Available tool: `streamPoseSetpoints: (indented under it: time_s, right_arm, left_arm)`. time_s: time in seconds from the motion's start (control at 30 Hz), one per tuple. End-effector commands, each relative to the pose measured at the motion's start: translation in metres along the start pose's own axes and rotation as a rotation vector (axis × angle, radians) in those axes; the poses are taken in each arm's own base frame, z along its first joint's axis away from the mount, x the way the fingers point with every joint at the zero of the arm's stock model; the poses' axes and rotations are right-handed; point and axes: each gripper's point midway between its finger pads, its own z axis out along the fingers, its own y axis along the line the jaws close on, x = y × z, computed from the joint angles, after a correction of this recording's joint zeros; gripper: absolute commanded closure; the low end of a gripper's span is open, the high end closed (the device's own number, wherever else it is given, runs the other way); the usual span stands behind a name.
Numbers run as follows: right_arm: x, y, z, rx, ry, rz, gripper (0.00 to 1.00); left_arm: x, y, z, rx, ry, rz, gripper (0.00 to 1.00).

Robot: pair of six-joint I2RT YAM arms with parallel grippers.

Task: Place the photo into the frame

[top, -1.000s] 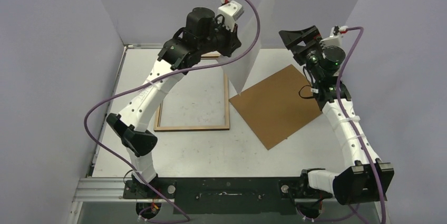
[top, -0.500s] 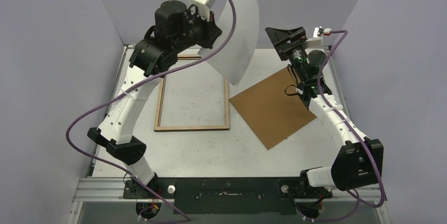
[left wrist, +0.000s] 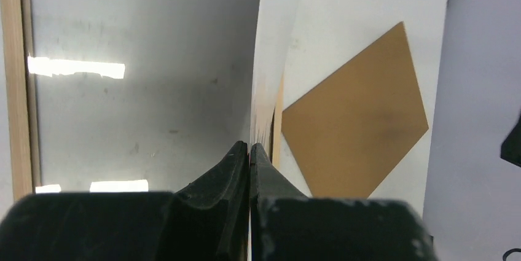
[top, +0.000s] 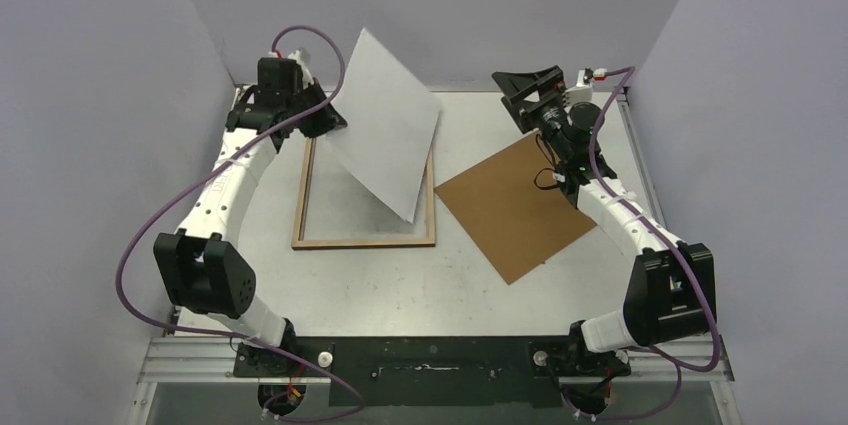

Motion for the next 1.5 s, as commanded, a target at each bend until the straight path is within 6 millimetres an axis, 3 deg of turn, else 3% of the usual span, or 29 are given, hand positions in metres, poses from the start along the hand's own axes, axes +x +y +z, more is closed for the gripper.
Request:
streamPoseSetpoints:
  time_s: [0.0, 0.13, 0.3, 0.5, 0.8, 1.0, 1.2, 1.47]
  right_arm:
    - [0.003, 0.016, -0.002, -0.053, 0.018, -0.011, 0.00]
    - [0.006, 0.013, -0.003, -0.043, 0.031, -0.008, 0.00]
    - [0.012, 0.006, -0.004, -0.026, 0.045, -0.014, 0.00]
    - [0.023, -0.006, -0.003, 0.005, 0.074, -0.026, 0.00]
    - [0.037, -0.018, -0.002, 0.035, 0.109, -0.032, 0.00]
    - [0.043, -0.024, -0.002, 0.054, 0.128, -0.038, 0.01]
    - [0.050, -0.027, 0.001, 0.061, 0.141, -0.036, 0.01]
    - [0.058, -0.027, 0.005, 0.061, 0.153, -0.038, 0.01]
  left_arm:
    - [-0.013, 0.002, -0.013, 0.081, -0.098, -0.183, 1.00]
    - [-0.006, 0.030, -0.003, 0.078, -0.134, -0.249, 1.00]
    - [0.029, 0.051, 0.004, 0.103, -0.130, -0.223, 1.00]
    - [0.050, 0.055, 0.016, 0.188, -0.100, -0.167, 1.00]
    - [0.063, 0.071, 0.026, 0.268, -0.023, -0.108, 1.00]
    - [0.075, 0.083, 0.035, 0.266, 0.038, -0.103, 1.00]
    - [0.084, 0.082, 0.034, 0.279, 0.068, -0.108, 1.00]
    - [0.088, 0.093, 0.041, 0.238, 0.049, -0.129, 1.00]
